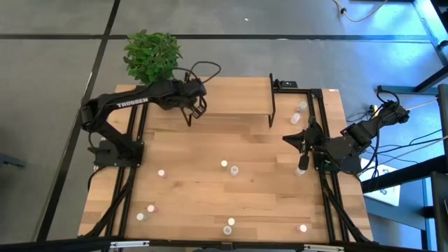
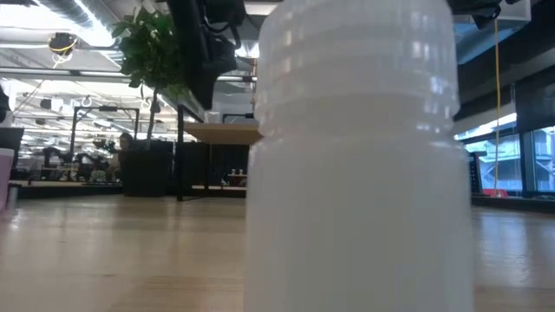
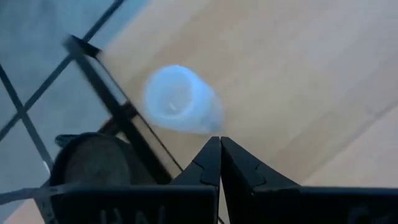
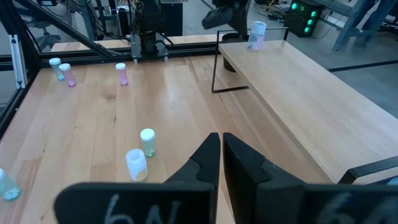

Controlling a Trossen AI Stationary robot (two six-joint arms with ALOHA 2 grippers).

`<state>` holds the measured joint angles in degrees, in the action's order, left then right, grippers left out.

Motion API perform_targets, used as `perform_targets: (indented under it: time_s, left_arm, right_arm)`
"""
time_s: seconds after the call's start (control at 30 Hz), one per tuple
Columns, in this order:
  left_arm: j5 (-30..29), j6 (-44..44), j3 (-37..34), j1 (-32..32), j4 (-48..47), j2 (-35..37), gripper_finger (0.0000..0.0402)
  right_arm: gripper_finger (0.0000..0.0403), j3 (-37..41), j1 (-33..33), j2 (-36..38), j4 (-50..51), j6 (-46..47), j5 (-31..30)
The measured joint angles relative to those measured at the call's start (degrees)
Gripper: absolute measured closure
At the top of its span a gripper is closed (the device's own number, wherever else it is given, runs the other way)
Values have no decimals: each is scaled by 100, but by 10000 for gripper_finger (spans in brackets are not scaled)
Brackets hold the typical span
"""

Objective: Pick and place medicine bottles onto shelf by color
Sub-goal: Put the middle left transparent pill bottle on the shelf

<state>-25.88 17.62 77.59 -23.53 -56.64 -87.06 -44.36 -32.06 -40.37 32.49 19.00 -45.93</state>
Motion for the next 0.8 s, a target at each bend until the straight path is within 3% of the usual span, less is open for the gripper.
perform_targets:
  time_s: [0.8]
  left_arm:
    - [-74, -606, -1, -395, 551, -116, 401]
  right_arm:
    - [380, 0, 1, -2, 2, 0, 2]
